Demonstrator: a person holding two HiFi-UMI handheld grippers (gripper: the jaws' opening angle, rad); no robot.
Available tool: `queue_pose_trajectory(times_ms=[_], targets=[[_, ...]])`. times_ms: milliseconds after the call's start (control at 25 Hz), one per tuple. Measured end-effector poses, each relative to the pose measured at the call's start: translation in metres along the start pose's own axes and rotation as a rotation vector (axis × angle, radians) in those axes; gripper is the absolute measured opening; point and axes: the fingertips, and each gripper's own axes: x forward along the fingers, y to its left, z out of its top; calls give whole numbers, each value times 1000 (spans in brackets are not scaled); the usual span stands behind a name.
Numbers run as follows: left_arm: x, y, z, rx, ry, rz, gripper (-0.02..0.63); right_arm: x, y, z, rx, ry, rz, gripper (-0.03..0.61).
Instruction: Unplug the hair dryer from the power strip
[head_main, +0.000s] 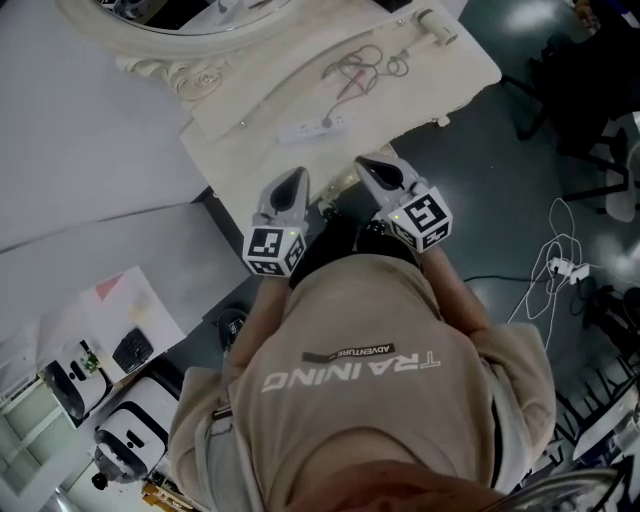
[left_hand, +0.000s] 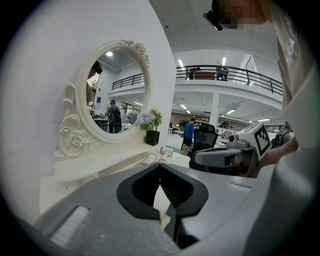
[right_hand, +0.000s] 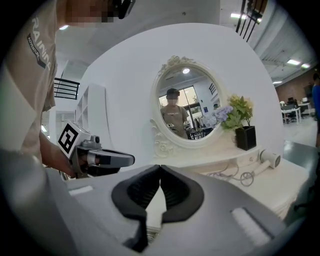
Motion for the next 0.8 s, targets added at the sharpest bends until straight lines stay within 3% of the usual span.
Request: queue_pose_trajectory(times_ms=[600, 800], targets=[[35, 83, 21, -33, -85, -157, 2, 89, -12, 39, -57, 57, -134, 5], [49, 111, 14, -23, -45, -167, 2, 110, -33, 9, -18, 194, -161, 5]])
